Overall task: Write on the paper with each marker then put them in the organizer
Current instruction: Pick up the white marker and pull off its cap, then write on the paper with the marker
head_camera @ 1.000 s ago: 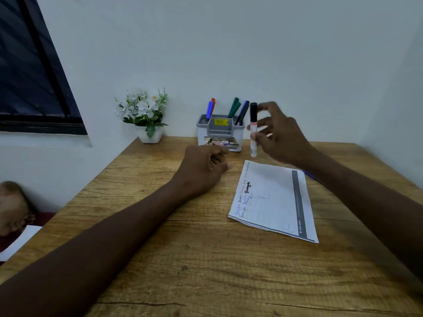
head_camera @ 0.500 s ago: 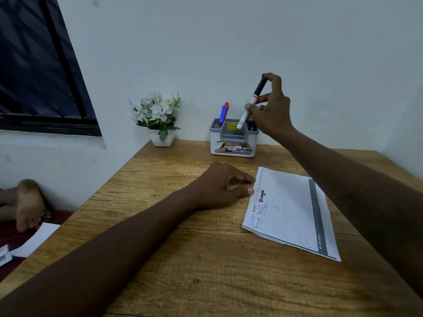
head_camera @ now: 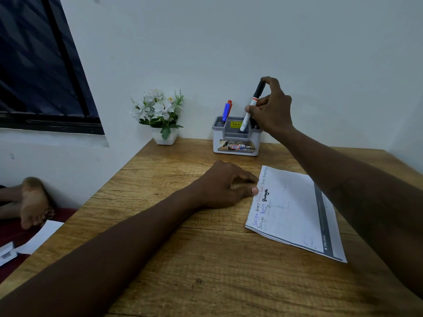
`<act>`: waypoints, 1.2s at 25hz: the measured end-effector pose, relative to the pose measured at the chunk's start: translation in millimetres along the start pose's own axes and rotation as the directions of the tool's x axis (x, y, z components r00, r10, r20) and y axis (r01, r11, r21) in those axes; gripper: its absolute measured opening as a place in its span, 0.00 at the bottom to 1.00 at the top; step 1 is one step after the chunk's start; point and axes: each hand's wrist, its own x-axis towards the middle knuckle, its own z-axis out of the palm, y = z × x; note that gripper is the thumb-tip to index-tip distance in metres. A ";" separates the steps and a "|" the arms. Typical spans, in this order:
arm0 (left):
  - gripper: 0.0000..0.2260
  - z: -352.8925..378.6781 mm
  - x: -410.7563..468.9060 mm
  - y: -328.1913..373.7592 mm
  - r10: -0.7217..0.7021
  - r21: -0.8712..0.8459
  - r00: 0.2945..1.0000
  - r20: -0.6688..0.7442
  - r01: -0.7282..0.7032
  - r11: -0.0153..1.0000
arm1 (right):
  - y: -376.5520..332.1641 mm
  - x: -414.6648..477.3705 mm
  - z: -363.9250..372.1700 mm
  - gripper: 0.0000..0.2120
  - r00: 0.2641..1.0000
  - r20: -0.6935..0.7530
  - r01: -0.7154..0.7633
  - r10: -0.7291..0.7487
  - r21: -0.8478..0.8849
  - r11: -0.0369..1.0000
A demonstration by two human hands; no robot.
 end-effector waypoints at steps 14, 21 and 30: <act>0.24 0.7 -0.2 -0.5 0.009 -0.001 1.000 -0.008 -0.009 1.000 | 15.6 -7.8 1.3 0.24 0.993 0.108 0.070 -0.054 -0.149 0.986; 0.20 0.6 -1.9 1.7 0.018 -0.007 0.999 -0.044 -0.018 1.000 | 12.3 -38.7 -42.7 0.06 0.993 0.027 0.114 -0.111 -0.131 0.985; 0.14 1.1 -1.7 4.1 0.038 0.013 0.987 -0.154 -0.037 0.999 | 31.1 -93.2 -100.9 0.02 0.983 0.182 0.039 -0.003 -0.194 0.980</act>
